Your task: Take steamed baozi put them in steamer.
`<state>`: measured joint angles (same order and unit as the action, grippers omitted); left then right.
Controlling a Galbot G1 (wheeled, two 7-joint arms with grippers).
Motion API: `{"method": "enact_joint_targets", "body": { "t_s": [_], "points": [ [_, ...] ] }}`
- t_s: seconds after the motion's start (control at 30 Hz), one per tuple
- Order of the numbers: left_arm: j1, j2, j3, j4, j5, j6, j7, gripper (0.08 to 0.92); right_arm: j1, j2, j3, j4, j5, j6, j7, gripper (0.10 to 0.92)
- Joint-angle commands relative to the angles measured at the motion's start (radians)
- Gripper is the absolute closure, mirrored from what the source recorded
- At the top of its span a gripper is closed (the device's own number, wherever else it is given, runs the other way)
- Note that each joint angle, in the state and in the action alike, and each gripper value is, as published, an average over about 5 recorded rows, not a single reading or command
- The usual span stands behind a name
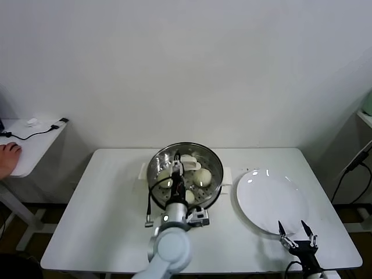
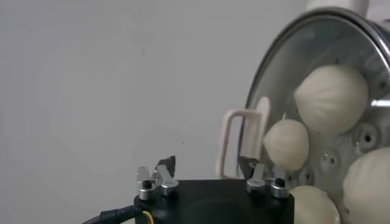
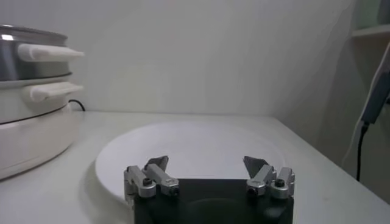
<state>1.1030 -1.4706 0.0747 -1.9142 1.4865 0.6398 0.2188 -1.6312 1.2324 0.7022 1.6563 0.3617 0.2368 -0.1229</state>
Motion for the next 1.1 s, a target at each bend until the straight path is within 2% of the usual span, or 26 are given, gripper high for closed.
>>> {"method": "enact_joint_targets", "body": {
  "t_s": [0.03,0.17,0.27,0.4,0.53,0.63,0.8,1.1],
  "points": [
    [0.11,0.047,-0.071,-0.224,-0.532,-0.161,-0.146,0.316,0.006,0.006,-0.009,0.0,0.038,0.043,0.036,0.203],
    [0.179,0.065,-0.198,-0.288,-0.996,-0.355,-0.262,0.21,0.006,0.005,-0.013,0.006,0.052,0.081,0.033,0.203],
    [0.244,0.081,-0.327,-0.312,-1.216,-0.481,-0.32,0.182,0.006,0.005,-0.014,0.012,0.056,0.1,0.03,0.203],
    [0.351,0.083,-0.512,-0.312,-1.444,-0.641,-0.328,0.177,0.006,0.007,-0.018,0.023,0.06,0.109,0.034,0.203],
    [0.438,0.094,-0.664,-0.276,-1.646,-0.699,-0.335,0.177,0.013,0.016,-0.018,0.026,0.058,0.116,0.041,0.203],
    [0.485,0.123,-0.743,-0.197,-1.699,-0.767,-0.346,0.177,0.017,0.02,-0.019,0.025,0.055,0.114,0.05,0.203],
    [0.521,0.159,-0.772,-0.04,-1.715,-0.887,-0.348,0.177,0.025,0.028,-0.019,0.021,0.065,0.093,0.085,0.203],
    [0.488,0.163,-0.702,0.216,-1.685,-1.01,-0.313,0.177,0.023,0.023,-0.038,0.019,0.067,0.07,0.082,0.203]
  ]
}}
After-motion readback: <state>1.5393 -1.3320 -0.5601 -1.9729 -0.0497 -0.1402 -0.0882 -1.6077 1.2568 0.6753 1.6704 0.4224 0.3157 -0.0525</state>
